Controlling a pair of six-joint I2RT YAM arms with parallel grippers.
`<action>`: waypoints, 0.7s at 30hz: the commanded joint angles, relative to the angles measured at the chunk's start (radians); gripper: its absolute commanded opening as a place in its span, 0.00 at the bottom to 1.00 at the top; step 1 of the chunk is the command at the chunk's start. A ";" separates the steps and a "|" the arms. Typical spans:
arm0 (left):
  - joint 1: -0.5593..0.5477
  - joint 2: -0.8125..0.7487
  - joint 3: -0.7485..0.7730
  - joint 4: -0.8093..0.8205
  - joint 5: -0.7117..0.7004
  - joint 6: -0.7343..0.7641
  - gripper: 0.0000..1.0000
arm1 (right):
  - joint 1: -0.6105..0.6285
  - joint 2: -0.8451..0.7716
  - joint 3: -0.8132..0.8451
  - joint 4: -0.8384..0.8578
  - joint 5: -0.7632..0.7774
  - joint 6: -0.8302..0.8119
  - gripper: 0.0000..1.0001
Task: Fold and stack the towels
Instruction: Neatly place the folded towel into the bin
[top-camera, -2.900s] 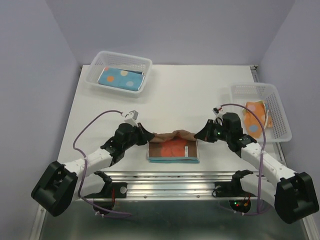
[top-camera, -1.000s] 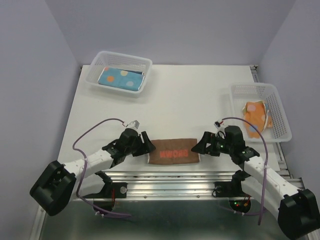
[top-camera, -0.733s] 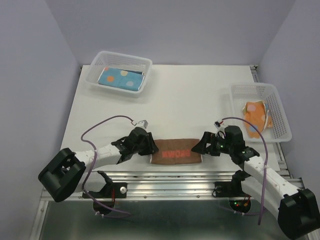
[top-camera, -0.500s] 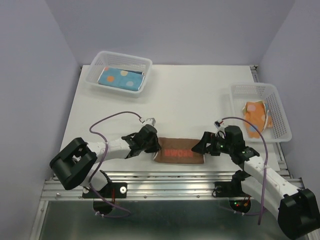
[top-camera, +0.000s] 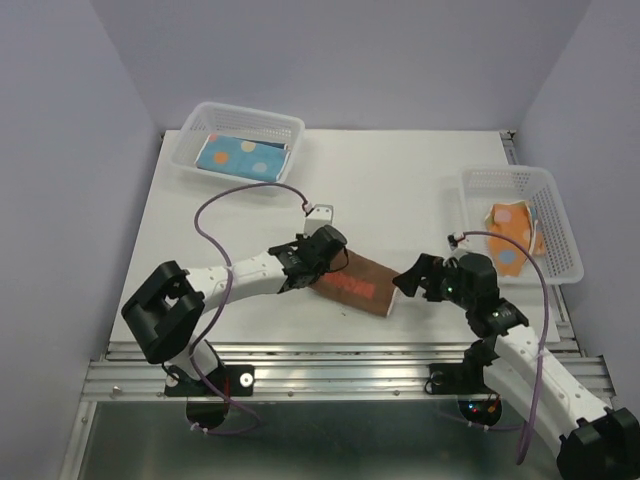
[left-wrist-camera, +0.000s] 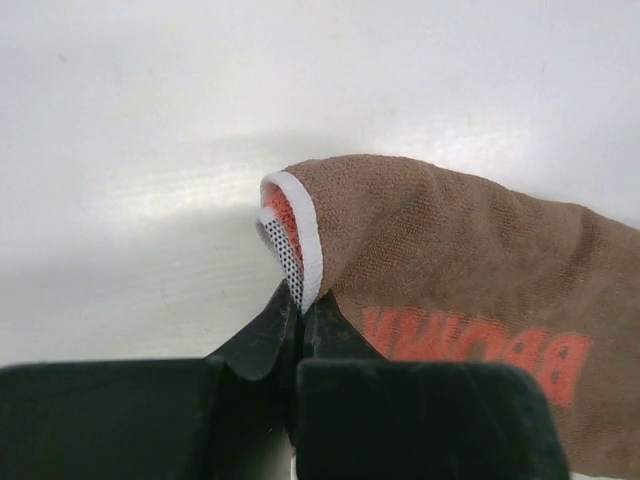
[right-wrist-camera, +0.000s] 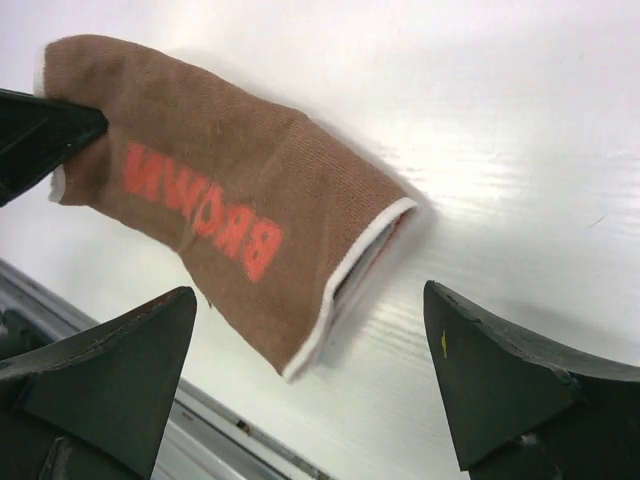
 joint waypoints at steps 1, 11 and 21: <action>0.004 0.021 0.139 -0.008 -0.210 0.262 0.00 | 0.004 -0.083 -0.013 0.015 0.180 0.009 1.00; 0.190 0.282 0.492 -0.002 -0.345 0.647 0.00 | 0.002 -0.127 -0.024 0.012 0.197 0.007 1.00; 0.288 0.438 0.846 -0.017 -0.296 0.899 0.00 | 0.002 -0.016 -0.024 0.050 0.174 0.004 1.00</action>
